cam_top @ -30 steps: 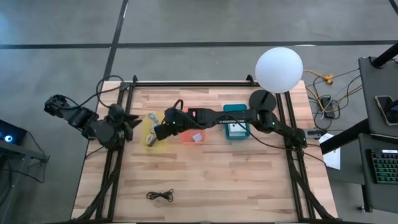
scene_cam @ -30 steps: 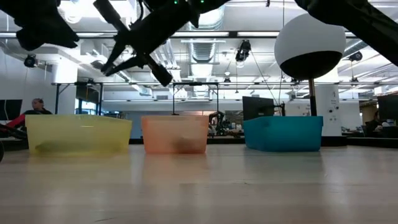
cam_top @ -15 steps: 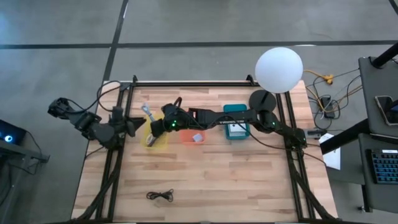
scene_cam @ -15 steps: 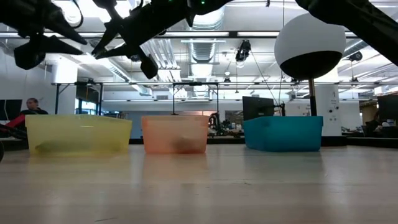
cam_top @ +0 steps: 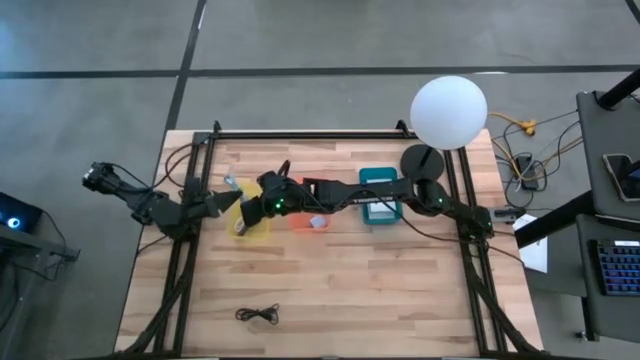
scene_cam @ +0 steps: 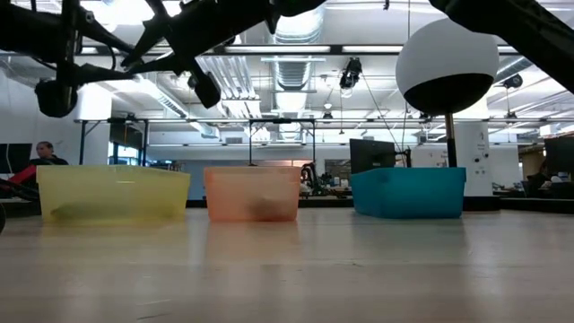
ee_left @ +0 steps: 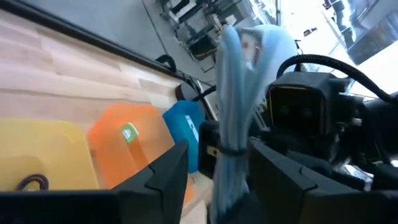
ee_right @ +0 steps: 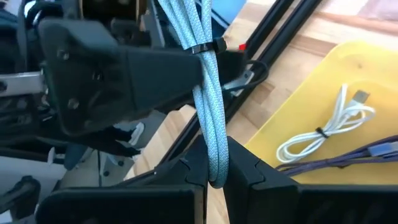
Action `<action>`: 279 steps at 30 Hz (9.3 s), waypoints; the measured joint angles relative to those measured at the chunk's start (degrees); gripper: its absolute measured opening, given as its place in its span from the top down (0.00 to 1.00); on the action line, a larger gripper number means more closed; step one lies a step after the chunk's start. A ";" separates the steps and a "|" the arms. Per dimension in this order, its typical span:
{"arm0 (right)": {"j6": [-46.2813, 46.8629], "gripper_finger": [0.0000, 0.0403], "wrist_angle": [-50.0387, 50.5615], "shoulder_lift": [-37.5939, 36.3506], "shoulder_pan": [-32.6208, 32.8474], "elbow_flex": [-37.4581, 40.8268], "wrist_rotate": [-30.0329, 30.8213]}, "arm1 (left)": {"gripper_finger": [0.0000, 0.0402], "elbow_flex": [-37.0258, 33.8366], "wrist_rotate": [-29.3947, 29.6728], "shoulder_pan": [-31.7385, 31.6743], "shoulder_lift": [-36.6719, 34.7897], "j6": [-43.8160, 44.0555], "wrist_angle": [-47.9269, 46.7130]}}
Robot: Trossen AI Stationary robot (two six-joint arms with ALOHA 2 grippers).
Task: Pick and place items into bin
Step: Put the light blue charger cable into the yellow bin, then put the black charger cable into the yellow bin, then return to Home Position
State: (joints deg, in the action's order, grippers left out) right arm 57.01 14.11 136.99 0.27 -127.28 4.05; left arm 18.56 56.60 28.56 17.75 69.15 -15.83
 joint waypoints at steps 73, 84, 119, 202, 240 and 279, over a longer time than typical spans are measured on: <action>-23.69 0.51 19.64 -0.09 18.95 8.40 2.07 | 0.77 13.16 -40.84 22.75 29.77 -12.61 -4.18; -22.75 0.51 32.73 -0.46 21.78 2.09 1.97 | 0.69 18.72 -35.91 27.76 53.06 -7.97 -3.45; -26.95 0.51 45.24 -0.50 29.48 1.03 11.21 | 0.88 30.69 -34.55 23.77 77.70 -8.38 -7.61; -12.32 0.61 6.47 -48.33 18.77 58.48 6.57 | 0.45 0.00 -46.64 5.33 22.69 -43.29 67.53; -23.75 0.65 -21.99 -93.77 16.22 108.63 6.90 | 0.45 -2.99 -48.55 -21.86 -16.28 -51.56 4.35; -23.61 0.67 -17.48 -136.86 8.14 126.77 6.48 | 0.45 -17.47 -48.77 -31.10 -16.17 -51.56 18.47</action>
State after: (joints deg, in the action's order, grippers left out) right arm 33.41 -3.37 0.13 8.42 -0.51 10.54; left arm 1.09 7.84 -2.55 1.58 17.58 2.63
